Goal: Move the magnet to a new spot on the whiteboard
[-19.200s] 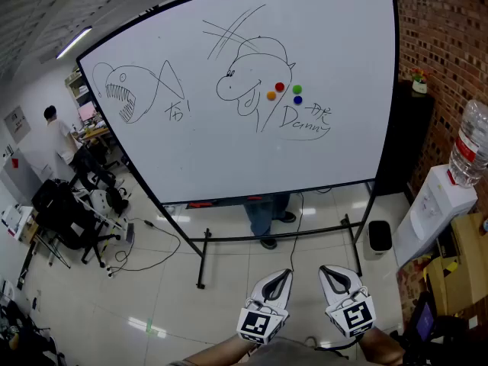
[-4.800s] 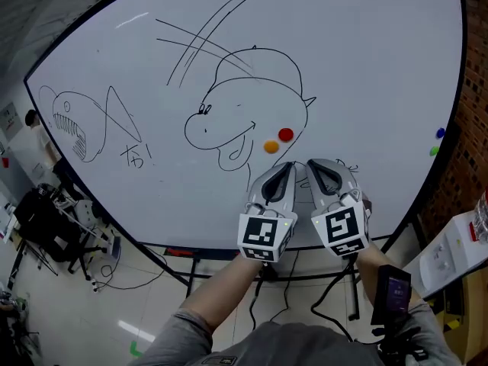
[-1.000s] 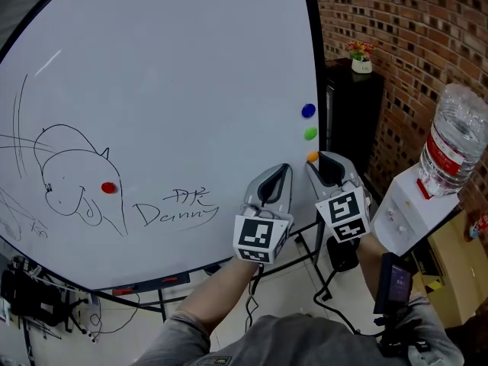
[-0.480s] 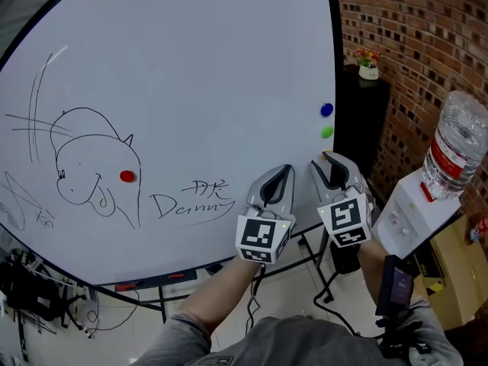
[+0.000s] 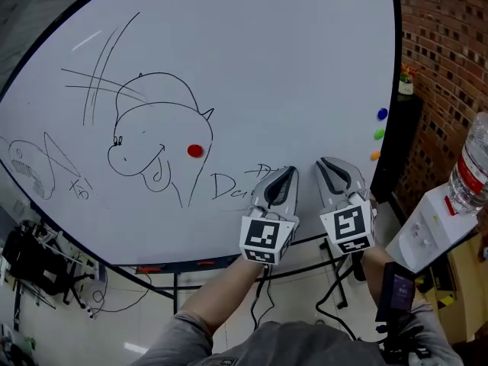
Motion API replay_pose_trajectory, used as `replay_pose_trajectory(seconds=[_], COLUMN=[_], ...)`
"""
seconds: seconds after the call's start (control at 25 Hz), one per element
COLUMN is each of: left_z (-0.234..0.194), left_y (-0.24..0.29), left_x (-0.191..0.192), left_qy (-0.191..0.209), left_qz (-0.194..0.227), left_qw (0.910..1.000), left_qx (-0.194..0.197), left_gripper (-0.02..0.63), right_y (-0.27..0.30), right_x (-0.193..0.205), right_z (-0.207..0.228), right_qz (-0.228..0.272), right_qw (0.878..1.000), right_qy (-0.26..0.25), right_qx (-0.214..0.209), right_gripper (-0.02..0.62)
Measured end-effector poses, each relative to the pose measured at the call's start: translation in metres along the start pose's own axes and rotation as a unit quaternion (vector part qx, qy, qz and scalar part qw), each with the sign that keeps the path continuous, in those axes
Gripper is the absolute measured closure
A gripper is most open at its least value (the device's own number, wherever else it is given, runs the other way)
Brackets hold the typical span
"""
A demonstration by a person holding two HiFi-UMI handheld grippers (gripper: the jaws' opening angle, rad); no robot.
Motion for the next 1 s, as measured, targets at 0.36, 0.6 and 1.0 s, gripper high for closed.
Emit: replay_pose_trajectory(seconds=[0.36,0.6,1.0], left_z=[-0.067,-0.1,-0.128], left_y=[-0.067,-0.093,-0.115], left_x=[-0.022,-0.033,-0.045], left_qy=[0.028,0.046,0.067], left_qz=[0.002,0.001,0.01], left_qw=[0.9977,0.9945,0.9908], left_qx=[-0.061,-0.095,-0.118], left_gripper=[0.604,0.604,0.604], right_y=[0.035,0.053,0.071], right_x=[-0.067,-0.099,-0.136], right_z=[-0.08,-0.118,-0.141], right_qz=[0.056,0.083,0.12], right_qw=[0.996,0.992,0.988], right_qy=[-0.008,-0.019,-0.048], right_qx=[-0.066,-0.093,-0.088], right_gripper=[0.588,0.588,0.579])
Point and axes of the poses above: the fingertips, and each gripper's own axes: y forward along the fingers, z to its right, x out of its underside, the point moved 8 cm from there along -y, backward along the fingers, and after that the axes turned 1 degree about x, right-handed, at the moved point
